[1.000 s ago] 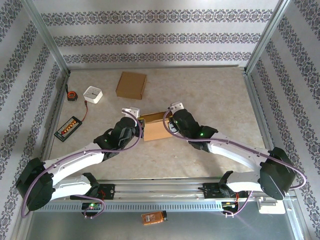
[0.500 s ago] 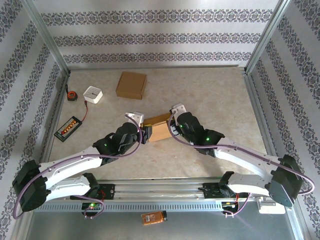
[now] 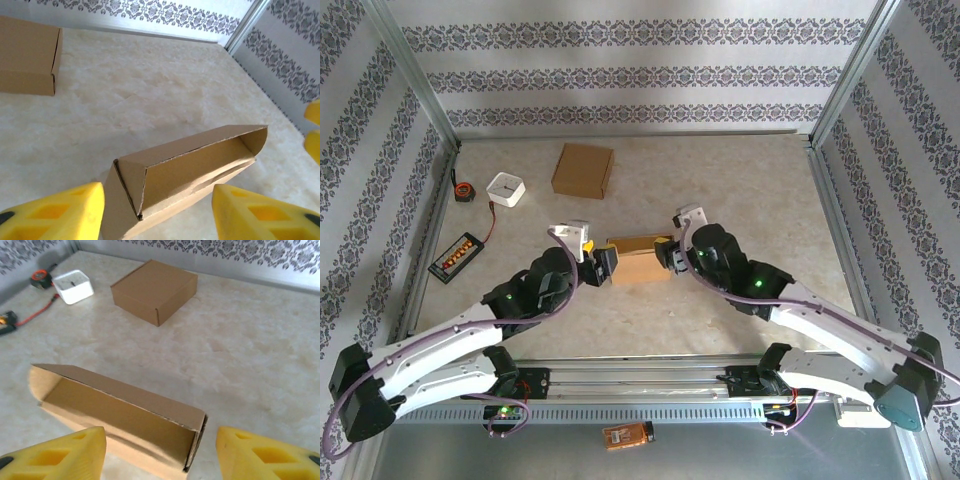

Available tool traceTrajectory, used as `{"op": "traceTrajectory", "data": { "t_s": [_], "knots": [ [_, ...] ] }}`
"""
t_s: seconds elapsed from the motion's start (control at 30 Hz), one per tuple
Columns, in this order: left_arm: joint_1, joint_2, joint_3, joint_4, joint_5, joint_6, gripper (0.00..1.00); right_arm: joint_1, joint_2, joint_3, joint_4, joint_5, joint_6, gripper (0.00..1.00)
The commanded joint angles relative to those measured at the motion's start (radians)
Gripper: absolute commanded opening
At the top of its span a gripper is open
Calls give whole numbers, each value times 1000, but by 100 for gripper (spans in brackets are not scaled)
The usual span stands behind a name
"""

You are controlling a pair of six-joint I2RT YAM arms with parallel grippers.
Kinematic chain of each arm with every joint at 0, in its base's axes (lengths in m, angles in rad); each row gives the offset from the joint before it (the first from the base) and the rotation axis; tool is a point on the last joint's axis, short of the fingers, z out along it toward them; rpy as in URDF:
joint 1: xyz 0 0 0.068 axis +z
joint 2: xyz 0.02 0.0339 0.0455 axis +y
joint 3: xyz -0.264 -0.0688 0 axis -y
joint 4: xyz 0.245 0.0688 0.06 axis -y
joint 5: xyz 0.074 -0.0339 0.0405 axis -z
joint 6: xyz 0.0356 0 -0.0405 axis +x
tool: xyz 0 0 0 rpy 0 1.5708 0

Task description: Fold the paper box

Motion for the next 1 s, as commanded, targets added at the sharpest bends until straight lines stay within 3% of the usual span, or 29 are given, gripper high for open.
{"op": "traceTrajectory", "data": {
  "t_s": [0.0,0.17,0.27,0.6,0.73,0.97],
  "knots": [
    [-20,-36,79,-88,-22,-213,61,-64,-26,108,-142,-143,127,59],
    [-17,7,163,-306,-50,-546,60,-268,108,294,-397,-503,252,54],
    [-14,54,204,-339,-30,-573,60,-317,192,393,-503,-607,239,52],
    [55,185,167,-189,50,-645,59,-346,309,385,-492,-620,208,41],
    [83,194,124,-102,95,-664,51,-346,328,360,-480,-617,186,36],
    [97,210,85,-110,114,-661,39,-340,342,298,-476,-559,154,29]
  ]
}}
